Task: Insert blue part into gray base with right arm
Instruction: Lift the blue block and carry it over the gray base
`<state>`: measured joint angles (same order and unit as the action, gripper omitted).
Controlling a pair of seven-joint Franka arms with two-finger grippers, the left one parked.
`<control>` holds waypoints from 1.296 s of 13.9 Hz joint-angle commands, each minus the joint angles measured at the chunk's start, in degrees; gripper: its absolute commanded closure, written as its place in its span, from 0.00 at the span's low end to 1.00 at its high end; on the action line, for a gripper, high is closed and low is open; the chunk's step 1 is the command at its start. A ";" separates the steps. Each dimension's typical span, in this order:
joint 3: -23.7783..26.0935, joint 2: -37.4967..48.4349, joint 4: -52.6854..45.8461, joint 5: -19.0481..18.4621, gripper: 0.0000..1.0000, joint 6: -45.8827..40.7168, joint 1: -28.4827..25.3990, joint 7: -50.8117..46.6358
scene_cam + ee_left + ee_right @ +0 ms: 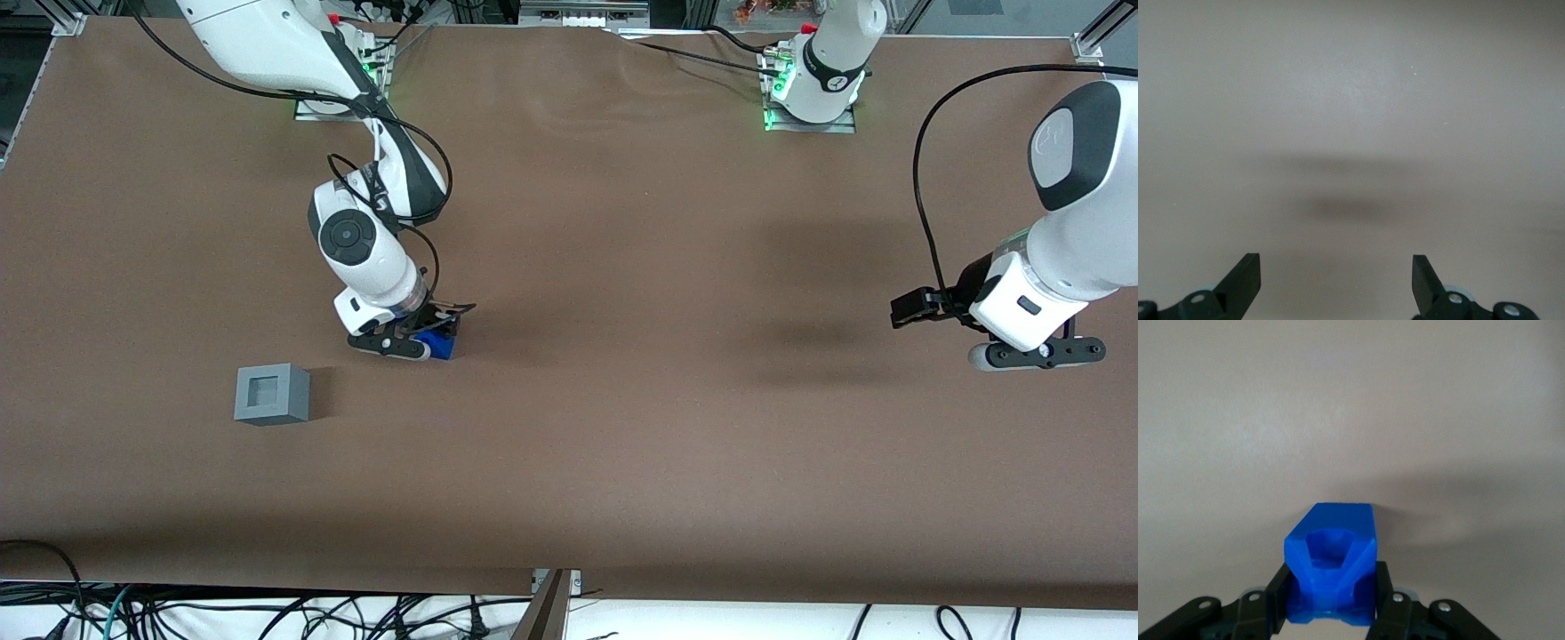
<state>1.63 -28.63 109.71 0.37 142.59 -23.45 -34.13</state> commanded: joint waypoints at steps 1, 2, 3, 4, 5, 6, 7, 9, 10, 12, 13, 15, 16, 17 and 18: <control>-1.97 2.26 -5.09 -0.55 0.62 -8.87 0.16 5.45; -3.29 2.70 -7.38 -0.55 0.62 -12.30 0.24 9.48; -5.13 2.97 -9.67 -0.37 0.62 -15.99 0.33 14.05; -7.06 2.97 -11.69 0.15 0.62 -19.24 0.33 18.70; -9.17 3.06 -13.28 0.76 0.62 -21.89 0.51 23.36; -10.49 2.97 -14.77 1.81 0.62 -23.83 1.46 27.67; -10.86 2.97 -16.00 3.57 0.62 -25.41 3.48 32.50; -10.77 2.53 -18.29 5.95 0.62 -27.96 9.01 41.03; -10.68 2.27 -19.61 6.65 0.62 -28.93 11.12 44.56; -10.68 1.57 -20.84 7.27 0.62 -30.43 13.68 46.26; -10.68 0.78 -21.63 7.27 0.62 -30.53 14.74 46.26; -10.60 -1.59 -23.48 8.76 0.62 -30.44 16.67 46.26; -10.68 -3.25 -24.44 9.73 0.62 -30.44 17.46 46.26; -10.60 -4.40 -24.98 10.26 0.62 -30.00 18.08 46.26; -10.68 -4.85 -24.98 10.44 0.62 -29.82 18.17 46.17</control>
<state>-9.74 -30.71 87.96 9.17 113.72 -6.65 11.44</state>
